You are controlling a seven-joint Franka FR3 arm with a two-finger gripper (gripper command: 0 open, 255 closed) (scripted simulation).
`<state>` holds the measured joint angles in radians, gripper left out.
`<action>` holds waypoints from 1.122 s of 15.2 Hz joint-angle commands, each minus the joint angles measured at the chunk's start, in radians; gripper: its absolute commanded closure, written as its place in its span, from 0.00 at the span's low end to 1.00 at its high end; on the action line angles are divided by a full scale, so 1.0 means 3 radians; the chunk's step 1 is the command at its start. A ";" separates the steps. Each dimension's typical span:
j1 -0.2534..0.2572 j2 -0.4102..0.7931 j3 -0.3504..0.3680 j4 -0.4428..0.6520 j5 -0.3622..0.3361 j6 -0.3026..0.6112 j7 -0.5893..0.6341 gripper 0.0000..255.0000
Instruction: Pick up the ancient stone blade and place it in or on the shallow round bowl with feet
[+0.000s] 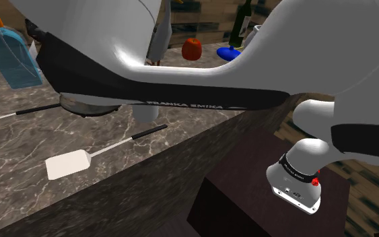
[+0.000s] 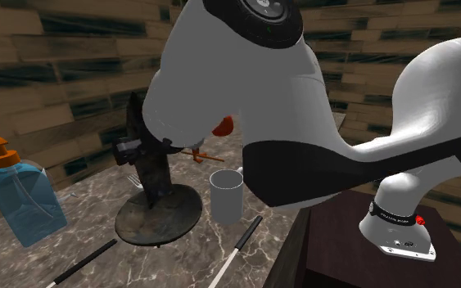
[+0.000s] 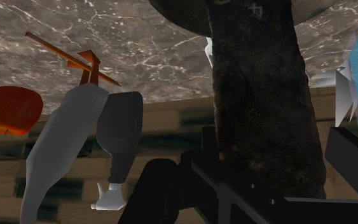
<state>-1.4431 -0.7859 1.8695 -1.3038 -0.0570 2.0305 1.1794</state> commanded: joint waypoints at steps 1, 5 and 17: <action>0.0036 -0.0011 -0.0003 -0.0098 -0.0004 0.0077 0.0036 1.00; 0.0077 -0.0035 0.0002 -0.0223 -0.0005 0.0178 0.0087 1.00; 0.0076 -0.0036 0.0002 -0.0222 -0.0005 0.0178 0.0087 0.00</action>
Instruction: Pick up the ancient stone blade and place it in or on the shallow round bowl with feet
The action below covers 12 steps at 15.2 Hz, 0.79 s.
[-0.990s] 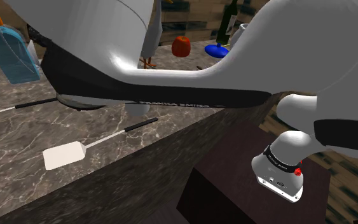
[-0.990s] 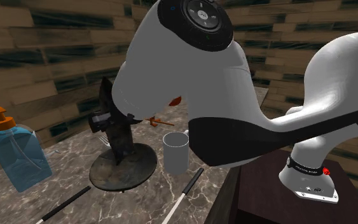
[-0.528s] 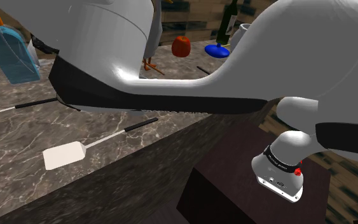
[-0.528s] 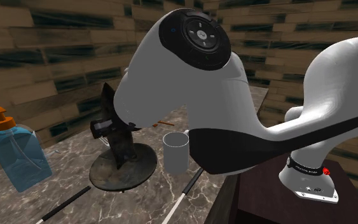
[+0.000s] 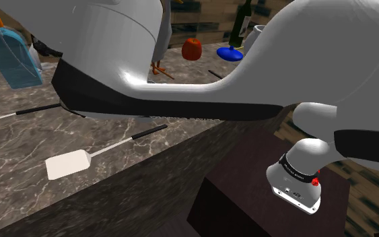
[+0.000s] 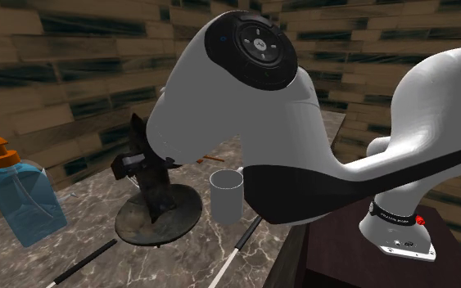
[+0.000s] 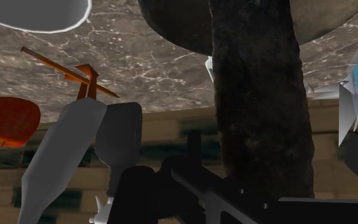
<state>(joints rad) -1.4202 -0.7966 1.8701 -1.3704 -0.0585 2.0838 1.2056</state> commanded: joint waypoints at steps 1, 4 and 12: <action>0.0062 0.0024 -0.0029 0.0032 -0.0017 -0.0082 0.0008 0.00; 0.0212 0.0078 -0.0097 0.0156 -0.0056 -0.0325 0.0026 0.00; 0.0212 0.0078 -0.0097 0.0156 -0.0056 -0.0325 0.0026 0.00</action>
